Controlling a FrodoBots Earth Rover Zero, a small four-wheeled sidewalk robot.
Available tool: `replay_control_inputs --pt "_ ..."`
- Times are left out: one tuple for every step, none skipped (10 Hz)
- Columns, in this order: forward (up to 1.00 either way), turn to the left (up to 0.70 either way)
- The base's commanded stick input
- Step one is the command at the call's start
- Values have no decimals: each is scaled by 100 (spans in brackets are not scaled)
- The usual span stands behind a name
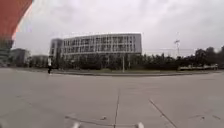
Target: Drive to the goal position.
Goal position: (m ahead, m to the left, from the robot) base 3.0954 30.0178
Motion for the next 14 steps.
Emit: replay_control_inputs --pt "0 82" --pt "0 82" --pt "0 82" --pt "0 82" --pt "0 82" --pt "0 82" --pt "0 82" --pt "0 82" --pt "0 82" --pt "0 82" --pt "0 82" --pt "8 24" --pt "29 14" --pt "52 86"
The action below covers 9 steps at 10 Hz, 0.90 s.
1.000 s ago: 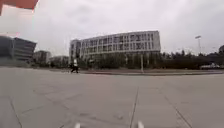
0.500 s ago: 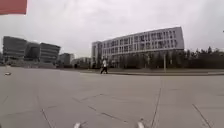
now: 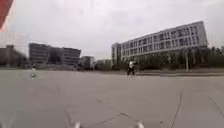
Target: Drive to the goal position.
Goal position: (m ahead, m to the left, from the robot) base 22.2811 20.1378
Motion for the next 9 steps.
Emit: replay_control_inputs --pt "73 70" --pt "85 33" --pt "85 33" --pt "85 33" --pt "85 33" --pt "85 30" --pt "85 20" --pt "85 10" --pt "85 3"
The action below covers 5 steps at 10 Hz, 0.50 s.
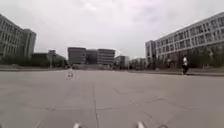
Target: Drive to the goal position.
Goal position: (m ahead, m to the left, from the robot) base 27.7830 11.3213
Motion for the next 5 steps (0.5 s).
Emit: replay_control_inputs --pt "85 0" --pt "85 0" --pt "85 0" --pt "85 0" --pt "85 0"
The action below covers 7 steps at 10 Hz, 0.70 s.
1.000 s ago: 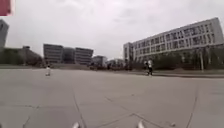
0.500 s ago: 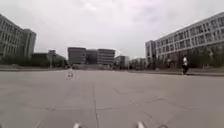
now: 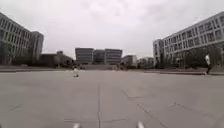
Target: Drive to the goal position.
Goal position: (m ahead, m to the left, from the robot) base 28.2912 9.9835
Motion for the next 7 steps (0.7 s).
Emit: replay_control_inputs --pt "85 0" --pt "85 0" --pt "85 0" --pt "85 0" --pt "85 0" --pt "85 0" --pt "85 0"
